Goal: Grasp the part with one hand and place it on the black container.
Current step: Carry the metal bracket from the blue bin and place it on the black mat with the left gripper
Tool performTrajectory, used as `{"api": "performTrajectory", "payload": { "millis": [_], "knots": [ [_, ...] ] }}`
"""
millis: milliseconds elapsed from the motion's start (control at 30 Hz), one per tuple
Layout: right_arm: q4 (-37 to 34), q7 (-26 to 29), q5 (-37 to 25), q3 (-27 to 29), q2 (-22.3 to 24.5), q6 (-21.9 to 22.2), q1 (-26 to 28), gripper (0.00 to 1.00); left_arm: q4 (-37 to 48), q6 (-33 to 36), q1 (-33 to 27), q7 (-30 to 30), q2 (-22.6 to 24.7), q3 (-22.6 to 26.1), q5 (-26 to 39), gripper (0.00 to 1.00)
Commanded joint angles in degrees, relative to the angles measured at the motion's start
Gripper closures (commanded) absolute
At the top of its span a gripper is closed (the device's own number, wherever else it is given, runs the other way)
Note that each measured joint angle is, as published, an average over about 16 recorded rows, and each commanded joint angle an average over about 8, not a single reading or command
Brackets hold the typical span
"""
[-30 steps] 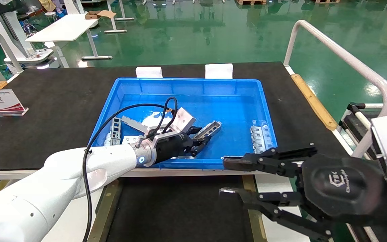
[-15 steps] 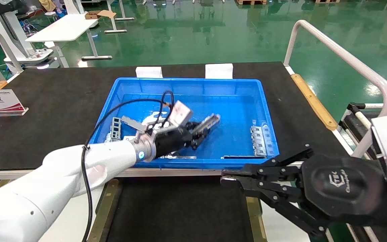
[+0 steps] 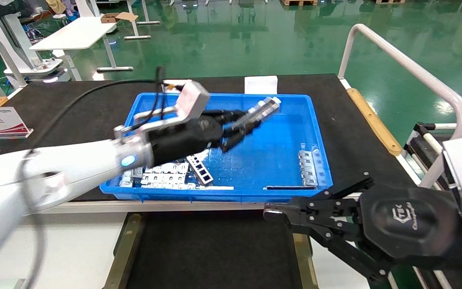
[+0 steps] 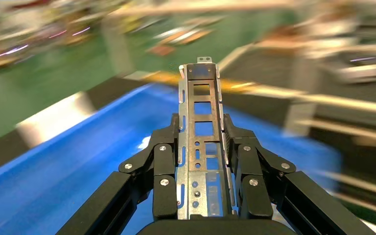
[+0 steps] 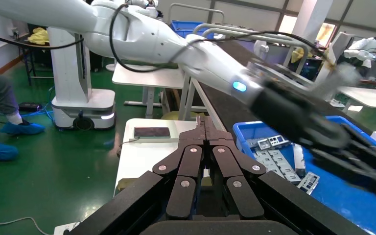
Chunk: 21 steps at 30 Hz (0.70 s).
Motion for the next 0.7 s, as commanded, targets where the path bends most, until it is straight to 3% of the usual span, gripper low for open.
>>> {"api": "performTrajectory", "payload": {
  "millis": [33, 200, 333, 533, 700],
  "knots": [
    [0.0, 0.0, 0.0, 0.0, 0.0, 0.0, 0.0, 1.0, -1.46, 8.19, 0.34, 1.09, -2.89, -0.57, -1.24, 1.0],
    [0.0, 0.0, 0.01, -0.01, 0.0, 0.0, 0.0, 1.0, -5.78, 16.14, 3.95, 0.71, -8.61, -0.34, -2.26, 1.0],
    [0.0, -0.01, 0.01, -0.01, 0.0, 0.0, 0.0, 1.0, -12.18, 17.23, 9.79, 0.51, -13.71, -0.06, -3.17, 1.0],
    [0.0, -0.01, 0.01, -0.02, 0.01, 0.01, 0.0, 1.0, -23.67, 10.88, 21.73, -1.44, -20.2, 0.92, -4.98, 1.0],
    [0.0, -0.01, 0.02, -0.02, 0.01, 0.01, 0.01, 1.0, -30.1, -0.07, 31.03, -2.07, -21.6, 1.57, -6.39, 1.0]
  ]
}}
